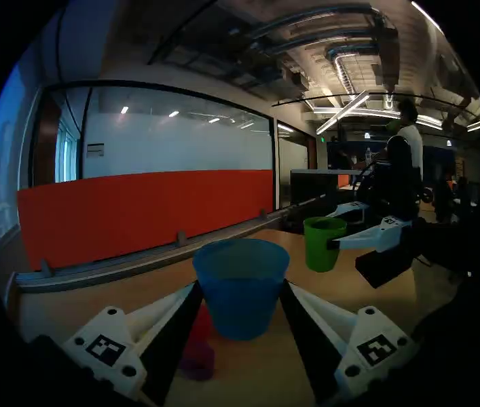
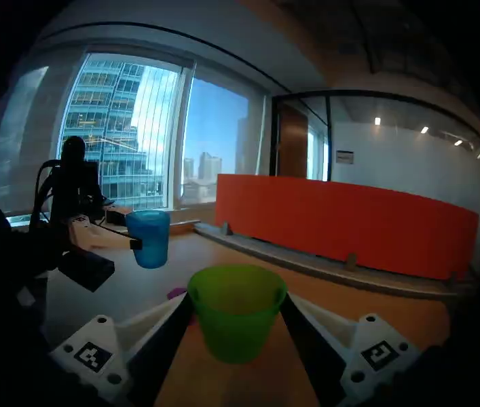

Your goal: Pour water

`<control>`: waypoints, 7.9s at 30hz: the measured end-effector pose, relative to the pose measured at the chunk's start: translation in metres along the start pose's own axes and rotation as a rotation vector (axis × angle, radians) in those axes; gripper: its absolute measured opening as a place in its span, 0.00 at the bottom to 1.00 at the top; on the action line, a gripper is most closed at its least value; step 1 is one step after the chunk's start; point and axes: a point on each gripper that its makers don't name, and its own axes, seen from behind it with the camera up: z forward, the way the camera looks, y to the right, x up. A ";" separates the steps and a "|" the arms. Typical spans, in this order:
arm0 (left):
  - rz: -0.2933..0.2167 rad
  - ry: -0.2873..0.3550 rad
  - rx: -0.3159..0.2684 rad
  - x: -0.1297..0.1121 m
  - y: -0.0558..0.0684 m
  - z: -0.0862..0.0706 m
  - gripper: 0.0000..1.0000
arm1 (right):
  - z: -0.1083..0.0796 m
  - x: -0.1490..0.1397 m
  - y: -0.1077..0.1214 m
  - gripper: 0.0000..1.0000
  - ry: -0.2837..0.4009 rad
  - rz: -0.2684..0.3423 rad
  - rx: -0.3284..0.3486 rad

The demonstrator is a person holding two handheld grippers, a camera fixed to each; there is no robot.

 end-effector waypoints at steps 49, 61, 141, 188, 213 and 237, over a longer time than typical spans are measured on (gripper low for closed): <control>0.276 0.054 0.133 0.059 -0.033 -0.023 0.81 | 0.045 -0.002 -0.082 0.91 0.045 0.030 0.214; 0.392 0.077 0.179 0.078 -0.039 -0.024 0.81 | 0.058 -0.004 -0.105 0.91 0.051 0.045 0.268; 0.944 0.068 0.237 0.122 -0.032 -0.023 0.80 | 0.085 -0.005 -0.146 0.90 0.043 0.020 0.373; 1.056 0.051 0.246 0.128 -0.028 -0.022 0.80 | 0.083 -0.003 -0.144 0.90 0.052 0.013 0.365; 1.126 0.058 0.252 0.135 -0.022 -0.021 0.80 | 0.082 -0.001 -0.142 0.90 0.056 0.004 0.359; 1.182 0.048 0.253 0.134 -0.016 -0.024 0.80 | 0.081 0.000 -0.142 0.90 0.058 0.000 0.357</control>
